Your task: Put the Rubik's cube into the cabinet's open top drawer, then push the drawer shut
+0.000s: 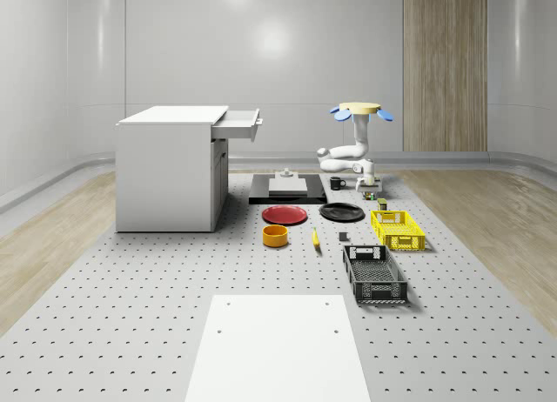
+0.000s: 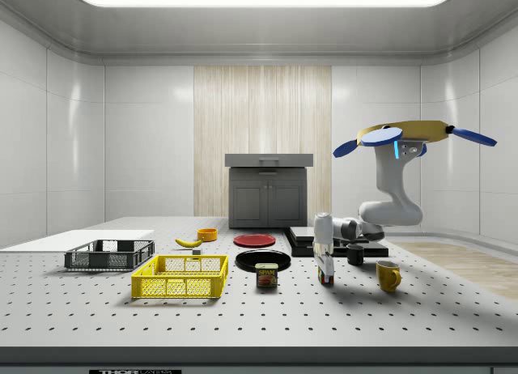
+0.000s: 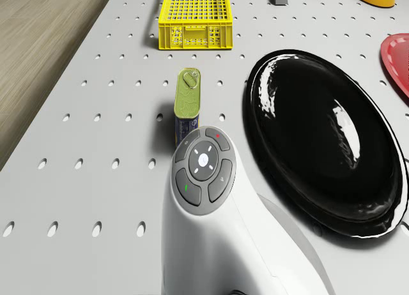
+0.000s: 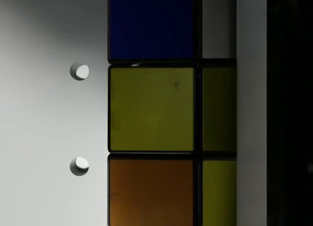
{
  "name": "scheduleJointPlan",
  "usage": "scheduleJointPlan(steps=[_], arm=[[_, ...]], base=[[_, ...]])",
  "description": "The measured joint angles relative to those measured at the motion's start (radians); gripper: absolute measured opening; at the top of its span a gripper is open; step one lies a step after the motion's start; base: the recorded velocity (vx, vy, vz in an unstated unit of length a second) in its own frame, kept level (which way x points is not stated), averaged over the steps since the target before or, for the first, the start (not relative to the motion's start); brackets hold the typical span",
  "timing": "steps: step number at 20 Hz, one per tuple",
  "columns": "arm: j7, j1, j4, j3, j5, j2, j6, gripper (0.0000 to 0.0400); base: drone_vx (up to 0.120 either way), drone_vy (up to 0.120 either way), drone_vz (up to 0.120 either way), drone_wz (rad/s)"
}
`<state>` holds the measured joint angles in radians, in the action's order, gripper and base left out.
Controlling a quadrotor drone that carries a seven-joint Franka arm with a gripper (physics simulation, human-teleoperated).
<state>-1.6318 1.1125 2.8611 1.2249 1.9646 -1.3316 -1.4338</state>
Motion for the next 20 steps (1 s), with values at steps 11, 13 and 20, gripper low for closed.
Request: scheduleJointPlan(steps=[11, 13, 20], arm=[[-0.018, 0.013, 0.013, 0.079, -0.08, -0.015, 0.009, 0.0326], [-0.024, 0.017, 0.017, 0.113, -0.114, -0.016, 0.018, 0.0326], [-0.04, 0.032, 0.023, 0.193, -0.195, -0.03, 0.026, 0.0325]], base=[[0.0, 0.0, 0.0, 0.0], [0.0, 0.0, 0.1, 0.0], [0.011, -0.074, 0.12, 0.0]])
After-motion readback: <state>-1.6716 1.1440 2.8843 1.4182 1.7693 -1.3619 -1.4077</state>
